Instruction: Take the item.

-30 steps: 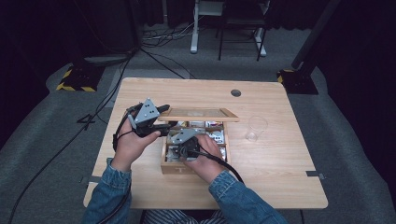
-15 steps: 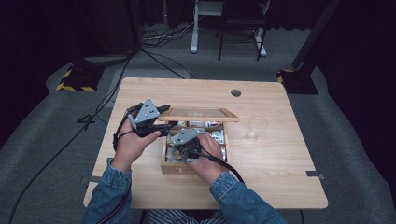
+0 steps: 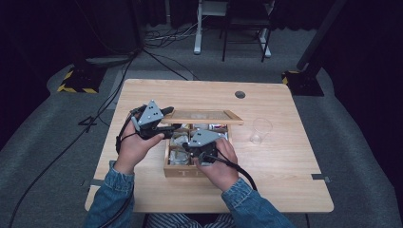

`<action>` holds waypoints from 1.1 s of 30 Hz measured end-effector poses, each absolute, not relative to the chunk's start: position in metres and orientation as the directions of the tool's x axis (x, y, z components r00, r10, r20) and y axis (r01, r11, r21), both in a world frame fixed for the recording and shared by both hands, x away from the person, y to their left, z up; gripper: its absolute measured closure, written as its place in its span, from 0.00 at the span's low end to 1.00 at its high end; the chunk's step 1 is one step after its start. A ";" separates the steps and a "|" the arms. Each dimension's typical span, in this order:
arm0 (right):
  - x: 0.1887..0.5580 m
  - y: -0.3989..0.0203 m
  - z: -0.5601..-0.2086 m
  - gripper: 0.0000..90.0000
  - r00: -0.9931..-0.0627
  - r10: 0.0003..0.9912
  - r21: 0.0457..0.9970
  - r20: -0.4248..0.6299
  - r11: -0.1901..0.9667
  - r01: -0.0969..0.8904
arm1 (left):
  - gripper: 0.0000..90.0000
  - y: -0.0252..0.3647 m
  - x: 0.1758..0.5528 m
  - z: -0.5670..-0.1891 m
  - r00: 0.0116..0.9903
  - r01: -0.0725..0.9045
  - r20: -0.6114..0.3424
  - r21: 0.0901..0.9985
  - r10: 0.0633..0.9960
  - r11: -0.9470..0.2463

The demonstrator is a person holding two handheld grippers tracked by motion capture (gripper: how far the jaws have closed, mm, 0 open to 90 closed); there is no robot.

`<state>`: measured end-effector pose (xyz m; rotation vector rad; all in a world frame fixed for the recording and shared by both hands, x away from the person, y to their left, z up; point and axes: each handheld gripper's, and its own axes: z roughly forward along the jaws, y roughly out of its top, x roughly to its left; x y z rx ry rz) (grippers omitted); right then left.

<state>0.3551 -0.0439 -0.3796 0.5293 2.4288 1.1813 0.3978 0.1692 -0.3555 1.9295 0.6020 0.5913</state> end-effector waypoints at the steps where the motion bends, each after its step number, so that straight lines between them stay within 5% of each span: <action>1: 0.353 -0.047 -0.377 1.00 -0.851 0.495 0.808 -0.174 0.566 0.164 | 0.47 0.169 0.398 -0.356 0.758 0.155 0.141 0.910 0.637 -0.386; 33: 0.336 -0.153 -0.345 1.00 -0.723 0.682 0.889 -0.111 0.394 0.235 | 0.47 0.167 0.402 -0.359 0.766 0.164 0.125 0.911 0.630 -0.379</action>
